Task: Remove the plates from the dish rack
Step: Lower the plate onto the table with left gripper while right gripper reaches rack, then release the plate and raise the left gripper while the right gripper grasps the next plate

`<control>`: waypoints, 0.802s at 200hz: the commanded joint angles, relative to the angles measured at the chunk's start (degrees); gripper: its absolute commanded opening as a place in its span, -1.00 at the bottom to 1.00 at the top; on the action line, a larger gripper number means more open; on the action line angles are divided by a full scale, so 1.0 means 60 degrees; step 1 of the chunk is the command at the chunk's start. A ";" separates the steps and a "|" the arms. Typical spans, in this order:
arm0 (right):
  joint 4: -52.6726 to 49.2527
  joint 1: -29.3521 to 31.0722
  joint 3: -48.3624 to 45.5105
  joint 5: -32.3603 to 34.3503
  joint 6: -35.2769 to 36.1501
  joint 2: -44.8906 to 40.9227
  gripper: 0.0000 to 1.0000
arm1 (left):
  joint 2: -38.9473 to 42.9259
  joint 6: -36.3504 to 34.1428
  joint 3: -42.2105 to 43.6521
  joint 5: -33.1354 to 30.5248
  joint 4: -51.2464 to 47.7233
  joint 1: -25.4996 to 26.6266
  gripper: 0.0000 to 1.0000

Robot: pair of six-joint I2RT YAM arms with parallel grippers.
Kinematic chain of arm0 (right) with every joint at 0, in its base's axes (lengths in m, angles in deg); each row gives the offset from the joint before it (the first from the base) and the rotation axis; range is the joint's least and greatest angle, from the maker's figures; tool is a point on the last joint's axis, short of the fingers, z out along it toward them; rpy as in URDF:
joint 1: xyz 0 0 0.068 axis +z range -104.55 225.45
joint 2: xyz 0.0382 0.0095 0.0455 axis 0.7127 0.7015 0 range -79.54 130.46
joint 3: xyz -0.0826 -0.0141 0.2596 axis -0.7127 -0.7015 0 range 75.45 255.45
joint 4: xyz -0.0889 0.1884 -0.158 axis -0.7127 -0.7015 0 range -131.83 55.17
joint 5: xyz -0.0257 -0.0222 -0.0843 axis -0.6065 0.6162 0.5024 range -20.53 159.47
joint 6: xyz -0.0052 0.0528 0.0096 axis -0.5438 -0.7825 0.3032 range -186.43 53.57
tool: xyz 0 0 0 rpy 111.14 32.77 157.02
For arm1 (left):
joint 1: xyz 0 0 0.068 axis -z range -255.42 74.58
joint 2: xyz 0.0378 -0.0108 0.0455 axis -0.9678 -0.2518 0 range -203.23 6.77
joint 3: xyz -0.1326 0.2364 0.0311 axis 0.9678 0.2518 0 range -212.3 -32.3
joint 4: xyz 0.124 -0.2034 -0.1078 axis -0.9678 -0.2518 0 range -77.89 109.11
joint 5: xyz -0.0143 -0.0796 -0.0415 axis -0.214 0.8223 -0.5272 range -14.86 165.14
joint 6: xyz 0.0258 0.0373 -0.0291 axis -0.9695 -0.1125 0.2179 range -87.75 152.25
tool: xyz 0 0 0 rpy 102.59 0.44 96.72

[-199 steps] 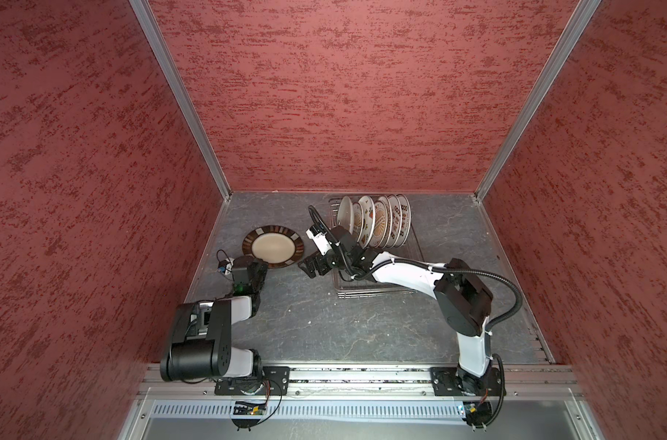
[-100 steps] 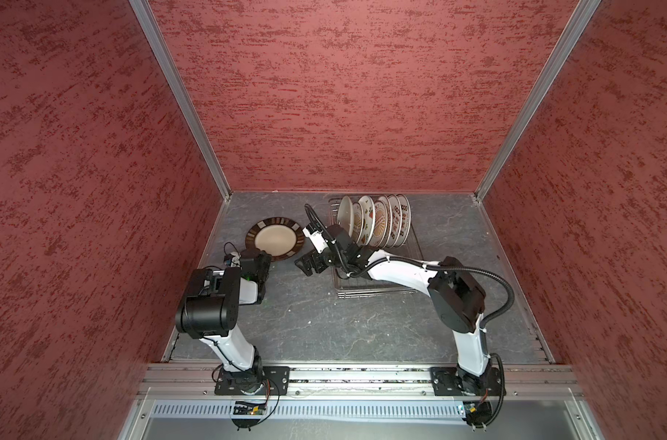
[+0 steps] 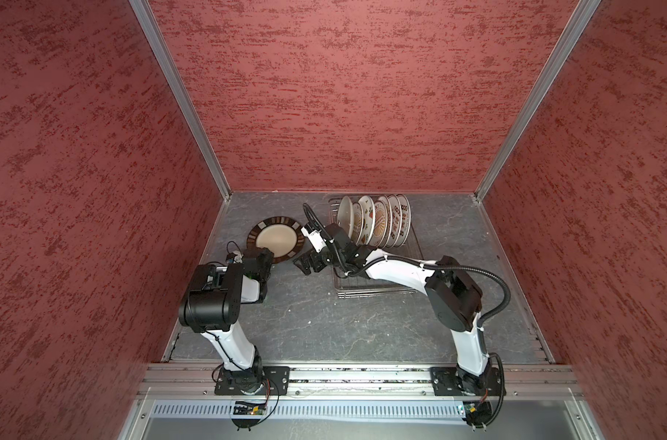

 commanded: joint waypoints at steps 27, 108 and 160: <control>-0.0310 0.0043 0.0197 0.0221 0.0157 -0.0078 0.98 | 0.0493 -0.0304 0.0042 -0.0234 0.0207 0.0022 0.32; -0.0442 0.0058 0.0097 -0.0111 0.0441 -0.1133 0.98 | 0.3136 -0.0381 0.0741 -0.0648 -0.1732 -0.0051 0.99; -0.0795 0.0058 -0.0063 0.0447 0.0582 -0.2213 0.98 | 0.5627 -0.0470 0.1265 -0.0544 -0.3263 0.0002 0.99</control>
